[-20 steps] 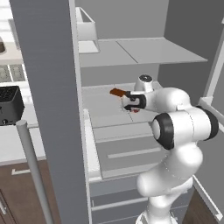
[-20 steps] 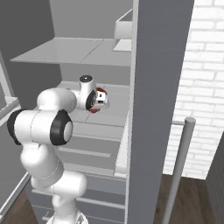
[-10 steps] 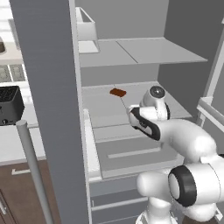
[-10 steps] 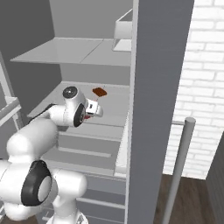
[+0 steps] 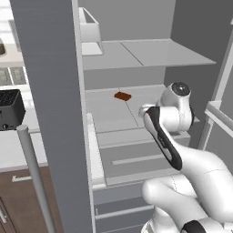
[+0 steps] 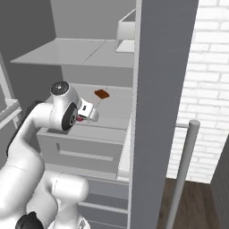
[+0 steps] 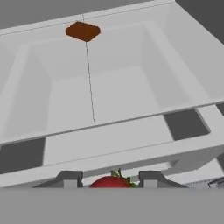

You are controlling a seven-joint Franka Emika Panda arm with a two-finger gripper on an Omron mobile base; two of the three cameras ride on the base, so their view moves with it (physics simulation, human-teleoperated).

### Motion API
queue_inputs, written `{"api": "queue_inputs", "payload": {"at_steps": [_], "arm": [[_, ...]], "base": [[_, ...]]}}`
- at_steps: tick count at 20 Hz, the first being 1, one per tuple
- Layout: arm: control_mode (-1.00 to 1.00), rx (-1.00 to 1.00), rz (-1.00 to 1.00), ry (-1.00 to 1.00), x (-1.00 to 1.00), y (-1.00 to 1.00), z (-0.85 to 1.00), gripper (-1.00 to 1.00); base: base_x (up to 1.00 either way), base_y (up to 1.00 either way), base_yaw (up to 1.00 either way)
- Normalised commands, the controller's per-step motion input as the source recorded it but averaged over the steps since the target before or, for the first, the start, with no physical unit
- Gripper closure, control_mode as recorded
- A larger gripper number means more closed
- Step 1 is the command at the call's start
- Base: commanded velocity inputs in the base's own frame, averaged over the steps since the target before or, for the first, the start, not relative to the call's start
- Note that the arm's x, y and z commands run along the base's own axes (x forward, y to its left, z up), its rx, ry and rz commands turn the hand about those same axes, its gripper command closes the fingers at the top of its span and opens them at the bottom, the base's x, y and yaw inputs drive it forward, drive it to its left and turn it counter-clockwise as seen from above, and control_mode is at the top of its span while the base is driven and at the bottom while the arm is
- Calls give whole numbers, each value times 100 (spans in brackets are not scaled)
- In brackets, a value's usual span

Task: Take the strawberry from the fridge and place it on top of the pancake, located on the dining counter.

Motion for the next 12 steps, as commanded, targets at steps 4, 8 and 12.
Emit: {"api": "queue_inputs", "payload": {"at_steps": [4,8,12], "arm": [[-100,0,0,25,-74,0,53,100],[-100,0,0,7,-100,1,31,100],[-100,-1,0,0,-100,9,28,100]], "base": [[0,0,0],[0,0,0],[0,0,0]]}}
